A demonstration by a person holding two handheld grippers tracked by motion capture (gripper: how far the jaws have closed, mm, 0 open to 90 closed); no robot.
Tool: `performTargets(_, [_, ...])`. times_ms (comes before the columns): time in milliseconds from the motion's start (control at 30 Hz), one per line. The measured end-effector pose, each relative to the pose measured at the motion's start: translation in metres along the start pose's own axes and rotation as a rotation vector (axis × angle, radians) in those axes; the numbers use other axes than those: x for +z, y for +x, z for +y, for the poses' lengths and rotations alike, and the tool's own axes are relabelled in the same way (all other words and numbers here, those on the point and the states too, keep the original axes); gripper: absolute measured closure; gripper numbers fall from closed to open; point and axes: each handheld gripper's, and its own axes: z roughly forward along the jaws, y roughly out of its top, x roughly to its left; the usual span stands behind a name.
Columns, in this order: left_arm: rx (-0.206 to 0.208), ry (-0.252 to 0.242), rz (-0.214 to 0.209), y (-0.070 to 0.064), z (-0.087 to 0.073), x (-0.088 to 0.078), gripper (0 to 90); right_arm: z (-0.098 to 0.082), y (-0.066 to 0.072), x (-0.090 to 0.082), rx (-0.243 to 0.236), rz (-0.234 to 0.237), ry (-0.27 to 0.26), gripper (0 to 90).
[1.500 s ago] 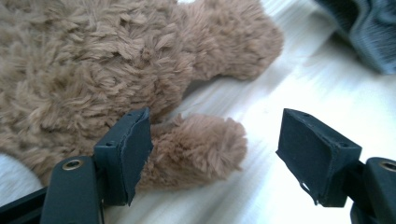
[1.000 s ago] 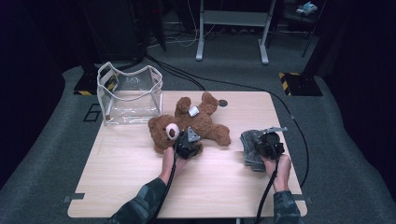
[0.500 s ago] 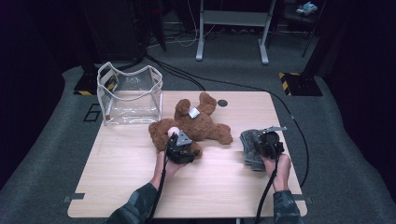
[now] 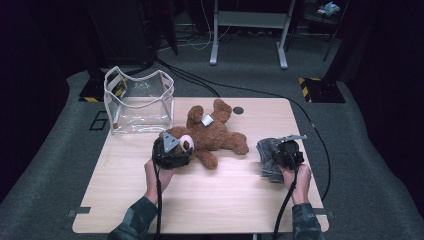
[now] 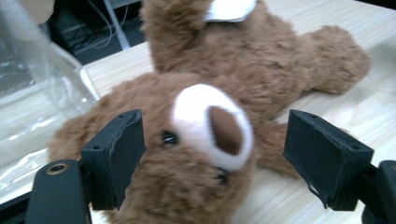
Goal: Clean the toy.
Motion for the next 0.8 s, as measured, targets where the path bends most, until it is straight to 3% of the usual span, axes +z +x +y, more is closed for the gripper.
performTargets(67, [-0.009, 0.064, 0.014, 0.005, -0.001, 0.009, 15.0, 0.001, 0.001, 0.000, 0.012, -0.003, 0.006, 79.7])
performTargets(100, [-0.017, 0.073, 0.021, 0.007, -0.003, 0.014, 15.0, 0.001, 0.002, 0.000, 0.010, -0.003, 0.007, 79.7])
performTargets(167, [-0.021, 0.127, 0.007, 0.011, -0.005, 0.024, 10.7, 0.001, 0.002, 0.000, 0.011, -0.003, 0.010, 79.7])
performTargets(233, [-0.015, 0.144, 0.002, 0.013, -0.008, 0.032, 5.6, 0.001, 0.001, 0.001, -0.003, -0.005, 0.004, 79.7])
performTargets(333, [-0.006, 0.166, 0.006, 0.015, -0.011, 0.039, 8.2, 0.001, 0.000, 0.001, 0.009, -0.004, 0.006, 79.7])
performTargets(500, [0.001, 0.148, -0.023, 0.021, -0.016, 0.043, 22.9, 0.001, -0.001, 0.000, 0.015, 0.000, 0.009, 79.7])
performTargets(800, [0.019, 0.083, -0.154, 0.037, -0.024, 0.048, 50.3, 0.006, 0.000, -0.002, 0.006, 0.006, -0.003, 79.7])
